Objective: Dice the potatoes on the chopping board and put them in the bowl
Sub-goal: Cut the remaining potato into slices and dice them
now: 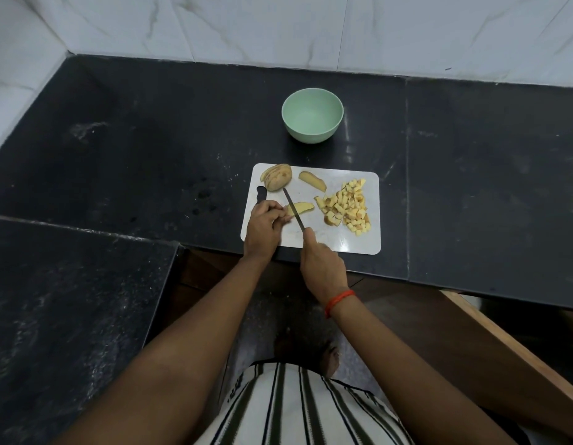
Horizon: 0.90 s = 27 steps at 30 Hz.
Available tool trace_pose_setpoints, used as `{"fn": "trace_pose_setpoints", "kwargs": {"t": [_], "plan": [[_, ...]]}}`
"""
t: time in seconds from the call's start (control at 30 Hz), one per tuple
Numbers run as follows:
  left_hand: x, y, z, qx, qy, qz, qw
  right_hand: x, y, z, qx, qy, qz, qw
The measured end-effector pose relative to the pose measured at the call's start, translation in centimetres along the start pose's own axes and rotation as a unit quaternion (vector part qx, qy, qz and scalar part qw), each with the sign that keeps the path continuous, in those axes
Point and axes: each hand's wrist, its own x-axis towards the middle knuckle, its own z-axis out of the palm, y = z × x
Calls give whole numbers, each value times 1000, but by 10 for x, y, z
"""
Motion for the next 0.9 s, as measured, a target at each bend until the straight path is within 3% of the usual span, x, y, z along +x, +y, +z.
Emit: {"fn": "trace_pose_setpoints", "kwargs": {"t": [0.23, 0.4, 0.53, 0.9], "plan": [[-1, 2, 1, 19, 11, -4, 1000, -37, 10, -3, -15, -49, 21, 998], [-6, 2, 3, 48, 43, -12, 998, -67, 25, -9, 71, 4, 29, 997], [-7, 2, 2, 41, 46, -9, 998, -41, 21, -11, 69, 48, 15, 996], [-6, 4, -3, 32, 37, 0, 999, -3, -3, 3, 25, 17, -14, 999]]}}
